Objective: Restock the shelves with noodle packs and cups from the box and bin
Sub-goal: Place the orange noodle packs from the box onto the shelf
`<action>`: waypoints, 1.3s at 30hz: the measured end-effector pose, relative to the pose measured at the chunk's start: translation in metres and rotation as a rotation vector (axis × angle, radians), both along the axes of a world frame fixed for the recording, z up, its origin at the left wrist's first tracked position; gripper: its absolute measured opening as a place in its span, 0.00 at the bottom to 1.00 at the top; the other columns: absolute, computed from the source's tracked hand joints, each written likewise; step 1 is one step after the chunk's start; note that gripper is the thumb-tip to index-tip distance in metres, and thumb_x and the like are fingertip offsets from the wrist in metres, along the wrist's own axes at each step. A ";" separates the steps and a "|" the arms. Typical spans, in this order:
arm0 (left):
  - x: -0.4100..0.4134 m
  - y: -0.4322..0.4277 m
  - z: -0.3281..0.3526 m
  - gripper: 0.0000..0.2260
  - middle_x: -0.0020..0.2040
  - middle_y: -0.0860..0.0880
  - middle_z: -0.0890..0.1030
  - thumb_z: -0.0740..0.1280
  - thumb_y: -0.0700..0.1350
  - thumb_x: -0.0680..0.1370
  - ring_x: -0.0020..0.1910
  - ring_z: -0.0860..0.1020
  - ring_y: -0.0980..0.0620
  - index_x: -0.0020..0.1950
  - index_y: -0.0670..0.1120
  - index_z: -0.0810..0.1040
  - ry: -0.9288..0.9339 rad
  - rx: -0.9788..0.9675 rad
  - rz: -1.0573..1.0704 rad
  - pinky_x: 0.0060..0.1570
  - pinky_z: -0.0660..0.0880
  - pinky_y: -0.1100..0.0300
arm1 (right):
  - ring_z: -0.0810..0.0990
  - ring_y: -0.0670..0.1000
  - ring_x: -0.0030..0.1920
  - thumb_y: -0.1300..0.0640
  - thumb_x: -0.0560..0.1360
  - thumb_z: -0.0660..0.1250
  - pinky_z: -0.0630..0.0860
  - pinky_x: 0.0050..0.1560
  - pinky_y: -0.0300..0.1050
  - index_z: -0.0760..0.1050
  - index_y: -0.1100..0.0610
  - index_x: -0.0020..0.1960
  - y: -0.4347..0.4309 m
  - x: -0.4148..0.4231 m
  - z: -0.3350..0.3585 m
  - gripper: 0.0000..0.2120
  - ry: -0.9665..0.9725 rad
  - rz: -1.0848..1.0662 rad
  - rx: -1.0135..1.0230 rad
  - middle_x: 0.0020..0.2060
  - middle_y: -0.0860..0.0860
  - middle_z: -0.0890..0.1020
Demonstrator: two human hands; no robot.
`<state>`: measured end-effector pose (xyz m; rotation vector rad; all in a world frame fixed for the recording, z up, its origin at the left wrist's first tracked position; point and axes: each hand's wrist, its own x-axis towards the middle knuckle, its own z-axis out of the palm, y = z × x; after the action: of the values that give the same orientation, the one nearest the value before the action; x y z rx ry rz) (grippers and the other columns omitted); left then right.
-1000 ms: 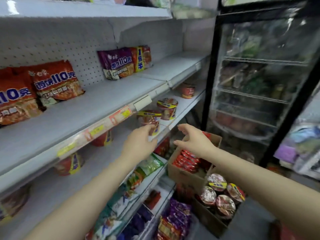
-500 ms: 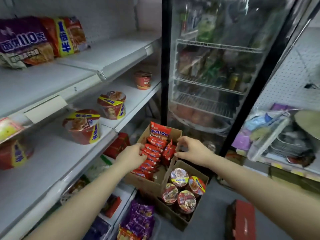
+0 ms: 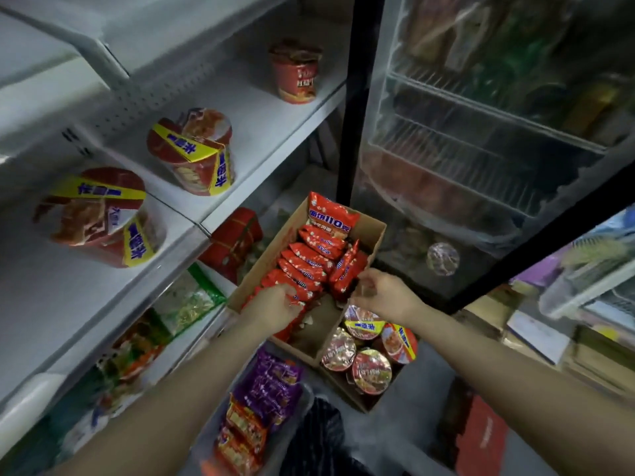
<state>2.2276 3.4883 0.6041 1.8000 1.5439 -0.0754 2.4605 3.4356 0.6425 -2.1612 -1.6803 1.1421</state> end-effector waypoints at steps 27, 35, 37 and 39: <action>0.156 0.128 -0.243 0.10 0.49 0.50 0.81 0.69 0.54 0.78 0.46 0.81 0.50 0.52 0.48 0.77 0.325 0.047 -0.331 0.41 0.75 0.58 | 0.75 0.43 0.52 0.55 0.76 0.71 0.64 0.43 0.18 0.71 0.57 0.69 0.111 0.052 -0.184 0.24 0.145 -0.209 -0.146 0.60 0.49 0.78; 0.139 0.149 -0.218 0.11 0.42 0.47 0.75 0.69 0.45 0.78 0.41 0.76 0.49 0.37 0.44 0.74 -0.103 -0.107 -0.227 0.40 0.69 0.60 | 0.77 0.47 0.60 0.51 0.75 0.72 0.73 0.60 0.41 0.69 0.52 0.71 0.108 0.065 -0.172 0.26 0.142 -0.207 -0.113 0.63 0.47 0.78; 0.127 0.155 -0.193 0.12 0.39 0.43 0.78 0.69 0.45 0.78 0.38 0.77 0.46 0.37 0.44 0.73 -0.169 -0.162 -0.172 0.40 0.73 0.53 | 0.77 0.47 0.61 0.52 0.75 0.72 0.72 0.59 0.37 0.70 0.53 0.71 0.107 0.070 -0.161 0.26 0.143 -0.193 -0.094 0.63 0.47 0.78; 0.114 0.158 -0.160 0.13 0.37 0.45 0.77 0.68 0.44 0.79 0.38 0.77 0.48 0.35 0.46 0.71 -0.229 -0.187 -0.116 0.42 0.74 0.53 | 0.77 0.48 0.61 0.53 0.75 0.72 0.73 0.60 0.39 0.70 0.53 0.70 0.105 0.073 -0.149 0.26 0.177 -0.190 -0.089 0.62 0.47 0.79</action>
<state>2.3415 3.6463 0.4442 1.6850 1.2311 -0.0646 2.5336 3.5405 0.4935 -2.1443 -1.3443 1.3310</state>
